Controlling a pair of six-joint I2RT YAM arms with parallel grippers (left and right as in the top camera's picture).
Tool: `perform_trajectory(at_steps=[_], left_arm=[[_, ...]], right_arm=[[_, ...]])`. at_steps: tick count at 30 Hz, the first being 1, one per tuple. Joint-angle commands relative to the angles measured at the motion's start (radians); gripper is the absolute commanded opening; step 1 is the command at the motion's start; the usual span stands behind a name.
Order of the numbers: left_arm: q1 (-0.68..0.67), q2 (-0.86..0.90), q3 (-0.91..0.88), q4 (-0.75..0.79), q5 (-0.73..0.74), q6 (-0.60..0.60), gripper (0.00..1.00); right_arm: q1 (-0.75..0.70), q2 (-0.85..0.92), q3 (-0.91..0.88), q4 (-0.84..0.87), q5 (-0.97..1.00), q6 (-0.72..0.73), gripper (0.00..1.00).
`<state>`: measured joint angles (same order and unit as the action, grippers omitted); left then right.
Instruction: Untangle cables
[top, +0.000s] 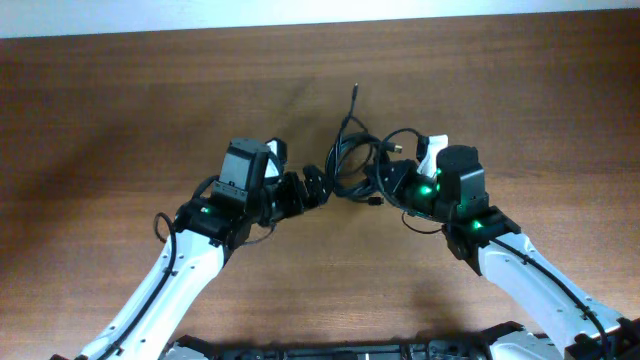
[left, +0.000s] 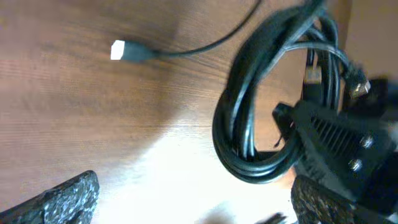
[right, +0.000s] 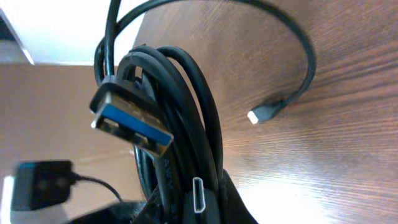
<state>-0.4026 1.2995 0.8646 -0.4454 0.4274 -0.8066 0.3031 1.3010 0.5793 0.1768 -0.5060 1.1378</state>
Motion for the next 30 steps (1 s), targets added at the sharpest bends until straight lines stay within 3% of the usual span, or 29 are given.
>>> perform_trajectory(at_steps=[1, 5, 10, 18, 19, 21, 22, 26, 28, 30], left_arm=[[-0.002, 0.018, -0.012, 0.019, -0.025, -0.291, 0.99], [-0.009, 0.061, -0.012, 0.106, -0.018, -0.362, 0.98], [-0.06, 0.113, -0.012, 0.2, -0.002, -0.415, 0.78], [-0.068, 0.17, -0.012, 0.202, -0.009, -0.439, 0.0], [-0.068, 0.17, -0.012, 0.203, -0.016, -0.438, 0.0], [-0.063, 0.17, -0.012, 0.202, -0.033, -0.408, 0.0], [-0.055, 0.17, -0.012, 0.206, -0.041, -0.359, 0.0], [0.019, 0.169, -0.012, 0.198, -0.028, -0.004, 0.0], [0.066, 0.168, -0.012, 0.189, 0.037, 0.147, 0.0], [0.119, 0.167, -0.012, 0.179, 0.133, 0.312, 0.0]], right_arm=[[0.009, -0.014, -0.002, 0.014, 0.018, 0.08, 0.04], [0.05, -0.014, -0.002, 0.014, 0.021, 0.096, 0.04], [0.104, -0.014, -0.002, 0.024, 0.058, 0.162, 0.04], [0.11, -0.014, -0.002, 0.04, 0.074, 0.221, 0.04], [0.11, -0.014, -0.002, 0.036, 0.073, 0.213, 0.07], [0.11, -0.014, -0.002, 0.034, 0.073, 0.135, 0.24], [0.11, -0.014, -0.002, 0.027, 0.073, 0.089, 0.38], [0.107, -0.014, -0.002, -0.064, 0.073, -0.201, 0.87], [0.107, -0.014, -0.002, -0.129, 0.073, -0.367, 1.0], [0.097, -0.015, -0.002, -0.2, 0.066, -0.497, 0.99]])
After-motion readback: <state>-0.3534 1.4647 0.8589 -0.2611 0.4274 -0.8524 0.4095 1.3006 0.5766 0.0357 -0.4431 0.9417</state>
